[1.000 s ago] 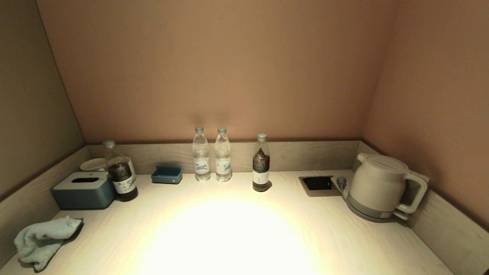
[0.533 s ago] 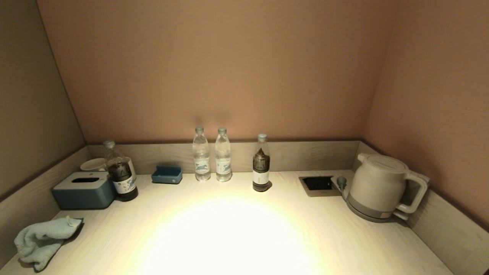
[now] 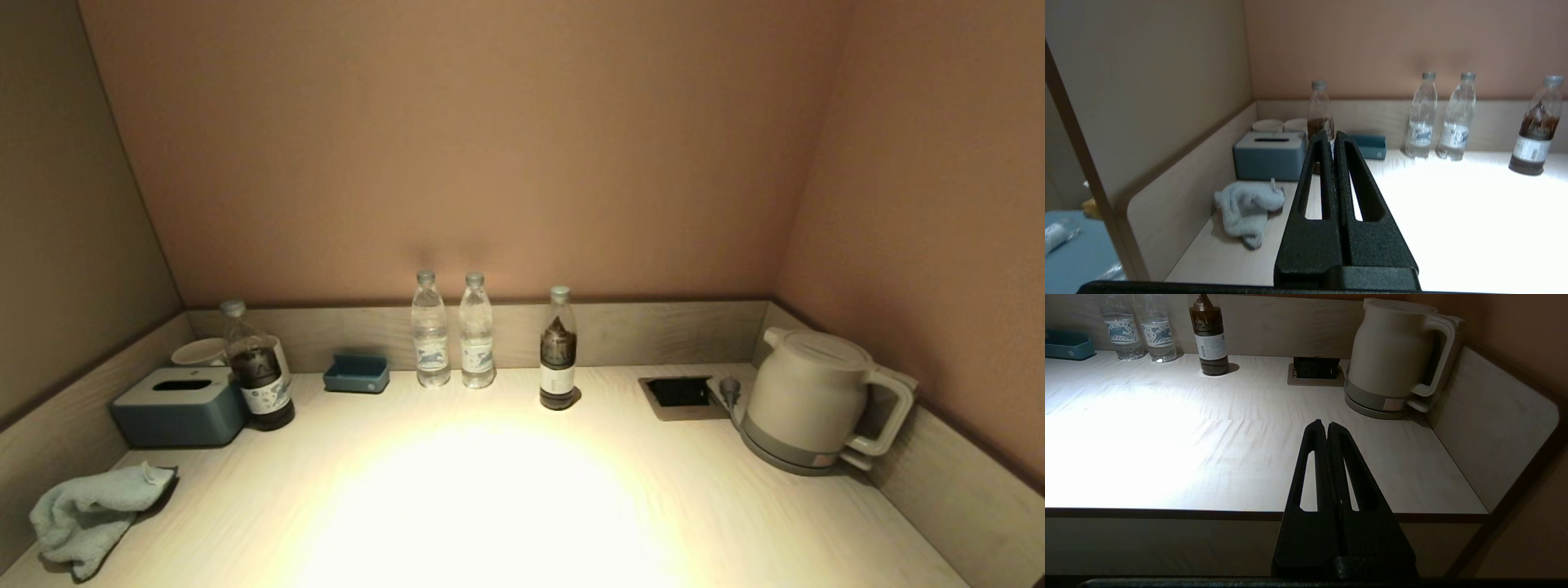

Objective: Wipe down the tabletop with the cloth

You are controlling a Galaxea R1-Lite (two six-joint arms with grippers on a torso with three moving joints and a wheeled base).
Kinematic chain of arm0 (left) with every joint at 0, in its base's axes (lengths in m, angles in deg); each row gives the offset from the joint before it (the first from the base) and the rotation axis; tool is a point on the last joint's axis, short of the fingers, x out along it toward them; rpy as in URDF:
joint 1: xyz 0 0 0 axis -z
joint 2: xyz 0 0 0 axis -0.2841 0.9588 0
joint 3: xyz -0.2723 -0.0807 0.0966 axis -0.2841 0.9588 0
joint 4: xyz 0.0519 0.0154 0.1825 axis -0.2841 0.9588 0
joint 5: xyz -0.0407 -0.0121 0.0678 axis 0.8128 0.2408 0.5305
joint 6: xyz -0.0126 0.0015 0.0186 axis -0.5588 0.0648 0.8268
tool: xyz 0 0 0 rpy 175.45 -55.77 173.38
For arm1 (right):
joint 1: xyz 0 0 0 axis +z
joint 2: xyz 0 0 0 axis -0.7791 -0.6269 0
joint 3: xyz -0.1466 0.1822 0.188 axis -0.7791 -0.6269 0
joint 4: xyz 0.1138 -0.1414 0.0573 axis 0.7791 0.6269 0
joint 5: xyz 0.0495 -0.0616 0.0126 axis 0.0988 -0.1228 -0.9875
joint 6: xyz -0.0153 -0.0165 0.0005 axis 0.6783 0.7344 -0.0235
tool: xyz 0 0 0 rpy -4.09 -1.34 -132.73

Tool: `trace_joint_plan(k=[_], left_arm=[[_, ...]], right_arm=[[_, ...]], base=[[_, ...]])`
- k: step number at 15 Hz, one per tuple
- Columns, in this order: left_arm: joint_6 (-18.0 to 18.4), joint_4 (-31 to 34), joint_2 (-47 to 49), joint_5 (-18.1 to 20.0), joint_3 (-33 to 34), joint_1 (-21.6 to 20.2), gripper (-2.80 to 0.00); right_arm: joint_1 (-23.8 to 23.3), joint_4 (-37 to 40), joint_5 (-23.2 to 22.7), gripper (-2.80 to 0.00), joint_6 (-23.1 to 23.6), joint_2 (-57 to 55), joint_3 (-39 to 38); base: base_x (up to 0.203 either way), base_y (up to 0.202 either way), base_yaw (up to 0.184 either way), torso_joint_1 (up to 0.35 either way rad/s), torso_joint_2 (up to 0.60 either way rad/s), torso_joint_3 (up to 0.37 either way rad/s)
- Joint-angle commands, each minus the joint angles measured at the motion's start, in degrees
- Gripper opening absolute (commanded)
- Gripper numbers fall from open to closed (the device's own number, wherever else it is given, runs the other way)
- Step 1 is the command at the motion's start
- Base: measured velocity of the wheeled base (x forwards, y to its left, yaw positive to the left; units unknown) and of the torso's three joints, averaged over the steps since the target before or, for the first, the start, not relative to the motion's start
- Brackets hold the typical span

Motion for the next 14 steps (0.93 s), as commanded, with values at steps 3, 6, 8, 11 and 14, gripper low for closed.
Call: trace_joint_plan(k=[3,6,8,11,14], left_arm=[[1.2,-6.8,-0.1,2.6,7.0,0.0,-2.8],[1.0,-7.6,-0.1,3.8,9.9,0.0,-2.8],[0.9,-6.5,-0.1,3.9,9.9,0.0,-2.8],[0.6,1.3,-0.1,4.1,9.9,0.0,-2.8],[-0.3,4.7,-0.1,5.9,9.9,0.0,-2.8]], right_arm=[[0.0,0.0,0.0,-2.8,0.0,-0.1,0.0],[0.0,0.0,0.0,-2.8,0.0,-0.1,0.0],[0.0,0.1,0.0,-2.8,0.0,-0.1,0.1],[0.0,0.0,0.0,-2.8,0.0,-0.1,0.0],[0.0,0.1,0.0,-2.8,0.0,-0.1,0.0]], base=[[0.0,0.0,0.0,0.0,0.0,0.0],[0.0,0.0,0.0,0.0,0.0,0.0],[0.0,0.0,0.0,0.0,0.0,0.0],[0.0,0.0,0.0,0.0,0.0,0.0],[0.0,0.0,0.0,0.0,0.0,0.0]])
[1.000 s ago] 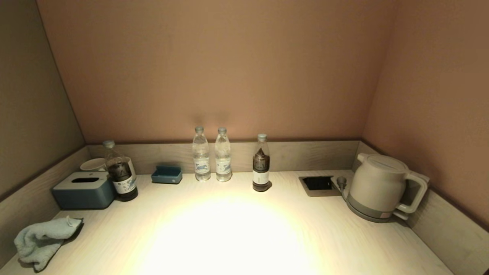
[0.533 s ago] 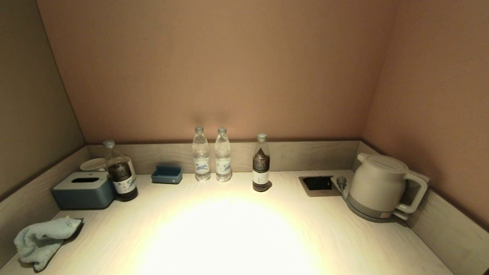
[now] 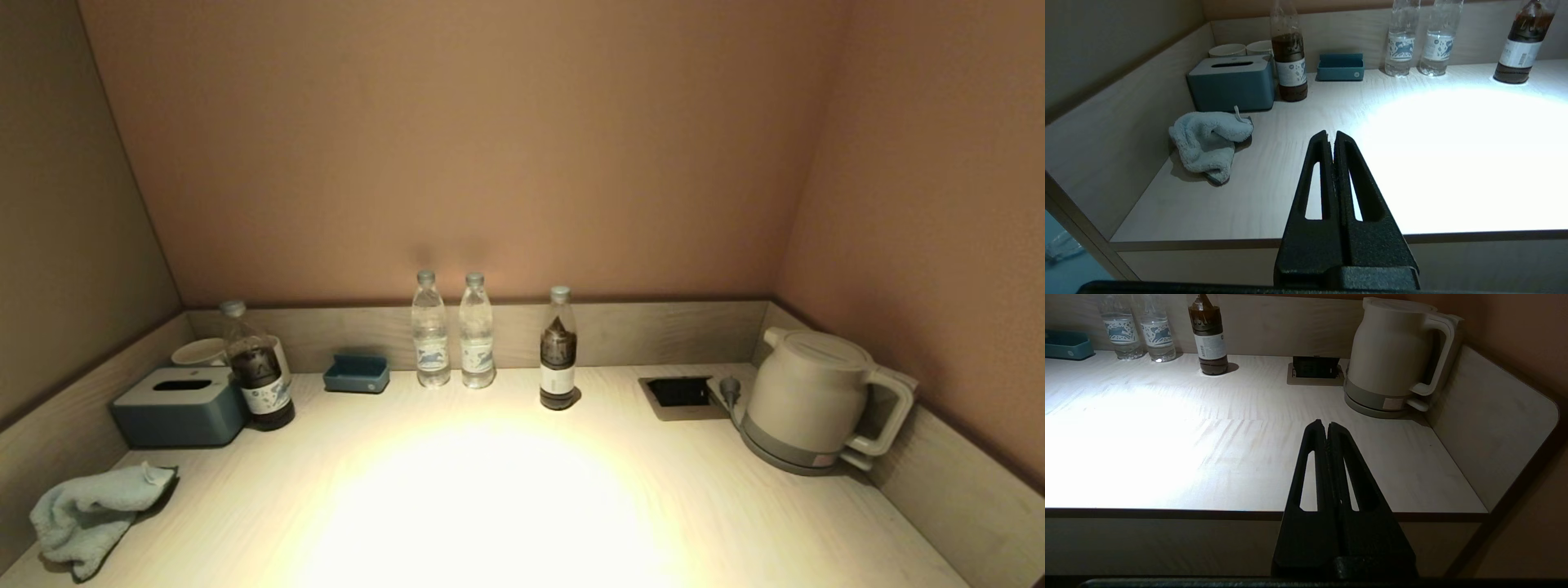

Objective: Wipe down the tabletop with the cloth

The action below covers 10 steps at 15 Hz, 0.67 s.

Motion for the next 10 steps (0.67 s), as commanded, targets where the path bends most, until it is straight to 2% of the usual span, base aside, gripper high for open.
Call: trace_joint_plan(k=[1,6,10], left_arm=[[-0.8,1.4,0.0,0.4,0.0,0.0,-2.8],[-2.7,1.3,0.0,0.0,0.0,0.0,-2.8],[-2.8,1.2,0.0,-0.1,0.0,0.0,-2.8]], right_arm=[[0.0,0.0,0.0,-2.8,0.0,-0.1,0.0],[0.0,0.0,0.0,-2.8,0.0,-0.1,0.0],[0.0,0.0,0.0,-2.8,0.0,-0.1,0.0]], base=[[0.0,0.0,0.0,0.0,0.0,0.0],[0.0,0.0,0.0,0.0,0.0,0.0],[0.0,0.0,0.0,0.0,0.0,0.0]])
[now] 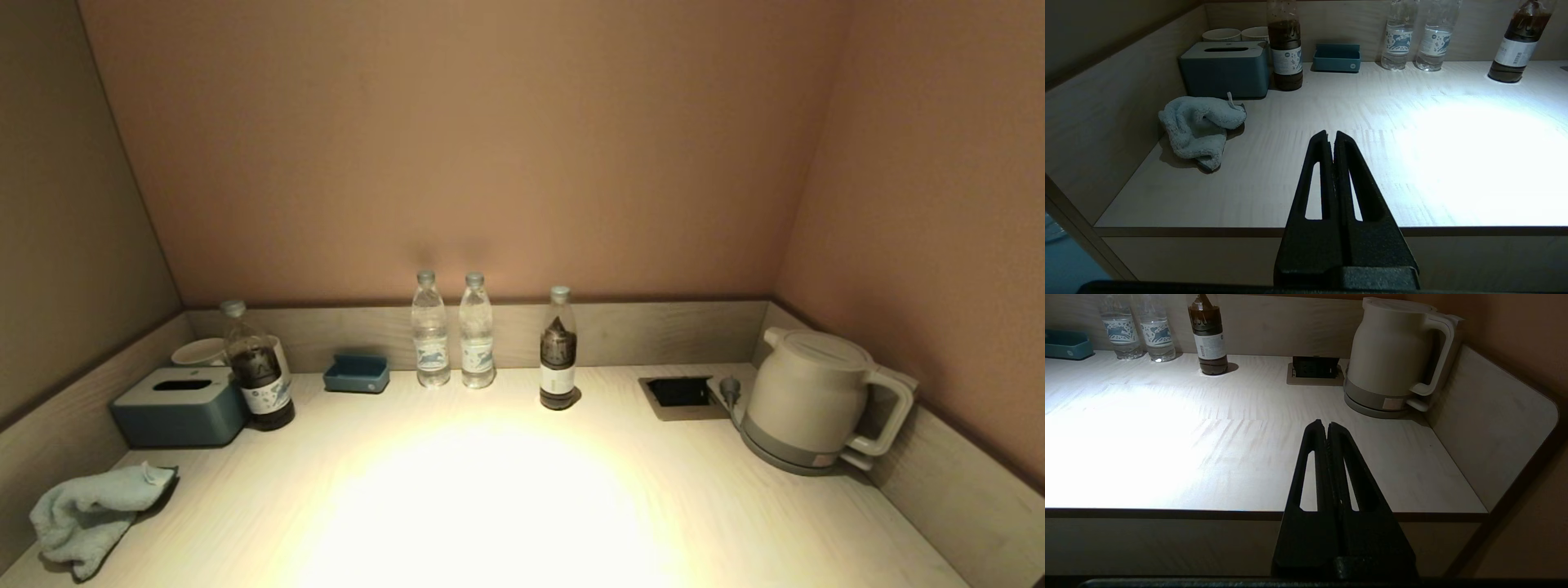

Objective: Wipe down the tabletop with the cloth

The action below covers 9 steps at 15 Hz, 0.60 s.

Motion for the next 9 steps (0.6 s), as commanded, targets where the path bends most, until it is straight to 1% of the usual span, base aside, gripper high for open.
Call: trace_joint_plan(k=[1,9], left_arm=[[0.0,0.0,0.0,0.0,0.0,0.0,-2.8],[0.0,0.0,0.0,0.0,0.0,0.0,-2.8]], right_arm=[[0.0,-0.1,0.0,-2.8,0.0,-0.1,0.0],[0.0,0.0,0.1,-2.8,0.2,-0.1,0.0]], base=[[0.0,0.0,0.0,0.0,0.0,0.0],[0.0,0.0,0.0,0.0,0.0,0.0]])
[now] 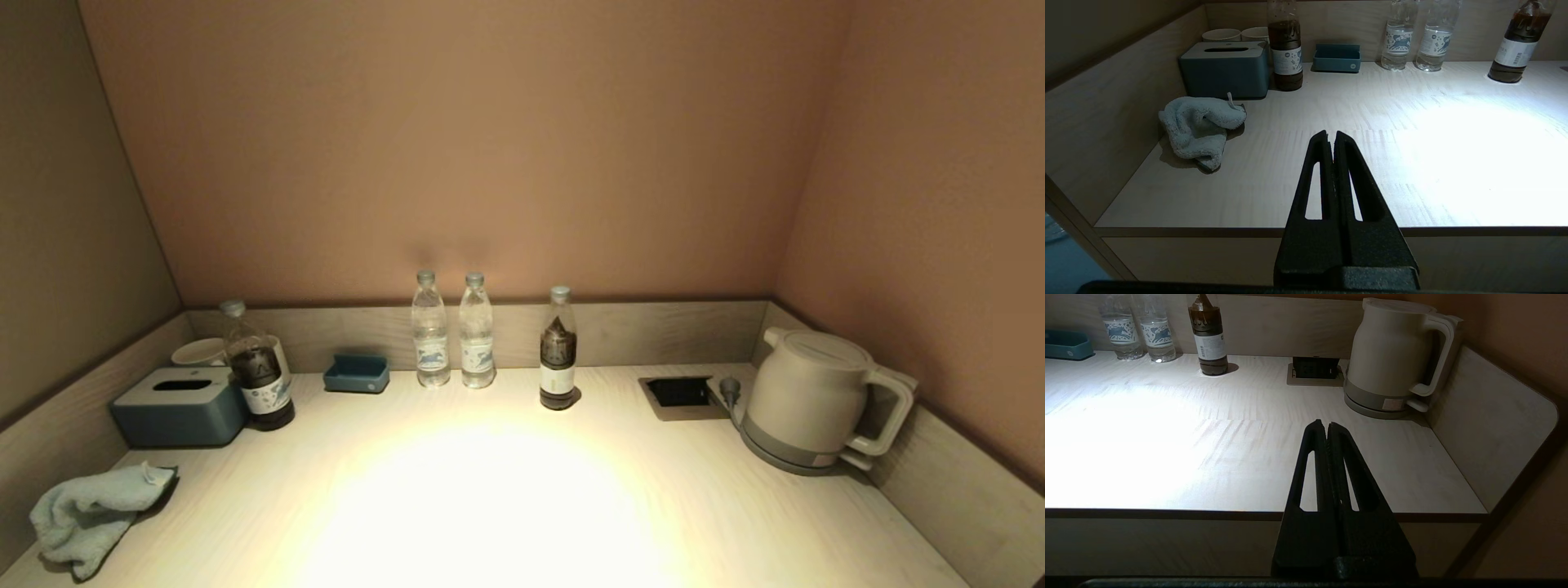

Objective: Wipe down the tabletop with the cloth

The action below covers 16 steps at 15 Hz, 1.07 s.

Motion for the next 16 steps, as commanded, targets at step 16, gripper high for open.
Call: trace_joint_plan(k=[16], left_arm=[[0.0,0.0,0.0,0.0,0.0,0.0,-2.8]], right_arm=[[0.0,0.0,0.0,-2.8,0.0,0.0,0.0]], base=[[0.0,0.0,0.0,0.0,0.0,0.0]])
